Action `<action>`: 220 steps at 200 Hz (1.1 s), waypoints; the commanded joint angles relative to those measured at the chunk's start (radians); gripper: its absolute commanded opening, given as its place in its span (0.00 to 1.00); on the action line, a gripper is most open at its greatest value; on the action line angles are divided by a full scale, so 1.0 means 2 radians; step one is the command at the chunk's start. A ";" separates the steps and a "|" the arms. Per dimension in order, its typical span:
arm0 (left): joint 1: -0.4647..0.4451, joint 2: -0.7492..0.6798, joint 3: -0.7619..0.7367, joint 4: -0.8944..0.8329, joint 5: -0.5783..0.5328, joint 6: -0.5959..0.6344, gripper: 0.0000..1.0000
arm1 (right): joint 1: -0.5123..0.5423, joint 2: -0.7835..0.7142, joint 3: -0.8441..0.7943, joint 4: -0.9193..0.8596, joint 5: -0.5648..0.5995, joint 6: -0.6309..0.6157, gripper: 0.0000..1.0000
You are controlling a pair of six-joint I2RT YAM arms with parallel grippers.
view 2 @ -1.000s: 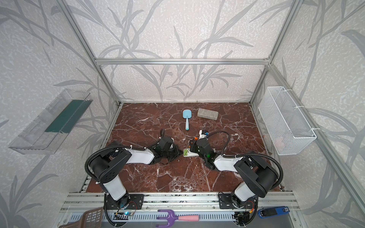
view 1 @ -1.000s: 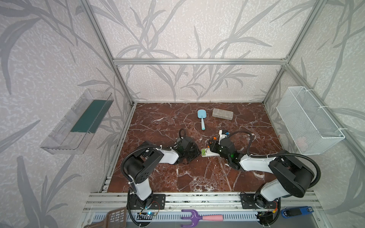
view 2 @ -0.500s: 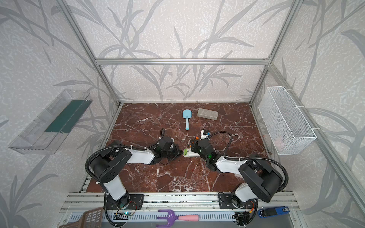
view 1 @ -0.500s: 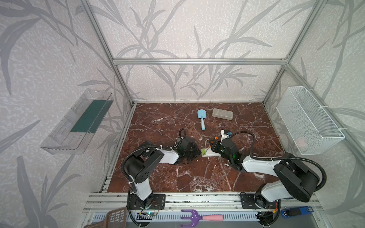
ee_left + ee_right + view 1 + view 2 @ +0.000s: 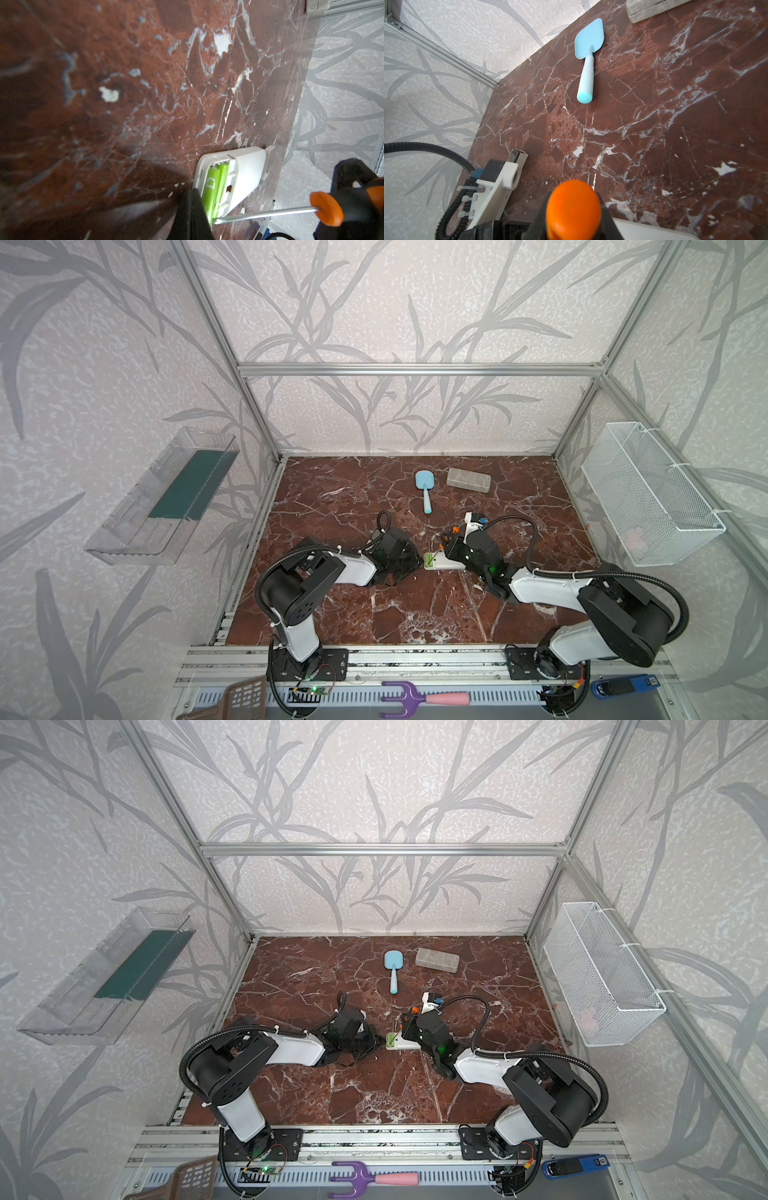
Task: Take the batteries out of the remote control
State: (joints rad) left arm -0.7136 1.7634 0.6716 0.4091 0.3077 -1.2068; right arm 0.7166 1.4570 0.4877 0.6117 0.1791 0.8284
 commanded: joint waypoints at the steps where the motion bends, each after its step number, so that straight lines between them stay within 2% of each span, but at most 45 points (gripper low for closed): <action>1: -0.006 0.021 -0.019 -0.055 -0.010 -0.004 0.03 | 0.005 -0.004 0.021 -0.010 0.016 -0.029 0.00; 97: -0.006 0.026 -0.020 -0.048 -0.008 -0.006 0.03 | 0.014 0.035 0.058 -0.021 0.021 -0.065 0.00; 220: -0.006 0.040 -0.014 -0.040 -0.001 -0.007 0.03 | 0.018 -0.020 0.065 -0.060 0.033 -0.084 0.00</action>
State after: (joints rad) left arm -0.7143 1.7832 0.6704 0.4511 0.3180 -1.2079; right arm 0.7490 1.4414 0.5938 0.5110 0.2161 0.6830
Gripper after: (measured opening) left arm 0.054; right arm 0.282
